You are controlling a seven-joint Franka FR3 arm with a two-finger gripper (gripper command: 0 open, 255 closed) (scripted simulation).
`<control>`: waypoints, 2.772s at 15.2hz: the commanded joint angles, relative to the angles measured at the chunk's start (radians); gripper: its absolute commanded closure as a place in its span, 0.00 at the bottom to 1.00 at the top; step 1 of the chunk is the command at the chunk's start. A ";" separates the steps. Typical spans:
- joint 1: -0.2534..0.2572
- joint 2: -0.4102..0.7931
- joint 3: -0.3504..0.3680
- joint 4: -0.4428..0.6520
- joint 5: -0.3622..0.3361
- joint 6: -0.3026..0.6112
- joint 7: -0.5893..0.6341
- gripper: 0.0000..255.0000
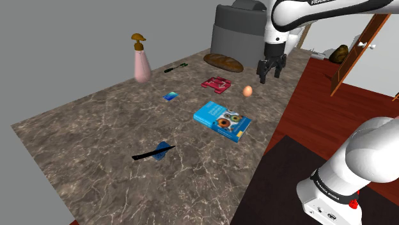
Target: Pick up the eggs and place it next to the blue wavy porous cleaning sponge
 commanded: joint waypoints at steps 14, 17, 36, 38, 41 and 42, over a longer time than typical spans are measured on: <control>-0.049 0.694 -0.051 0.544 -0.007 -0.011 -0.131 0.00; -0.060 0.794 -0.053 0.648 -0.005 -0.036 -0.147 0.00; -0.067 0.787 -0.056 0.539 -0.011 0.067 -0.142 1.00; -0.067 0.787 -0.056 0.539 -0.011 0.067 -0.142 1.00; -0.067 0.787 -0.056 0.539 -0.011 0.067 -0.142 1.00; -0.067 0.787 -0.056 0.539 -0.011 0.067 -0.142 1.00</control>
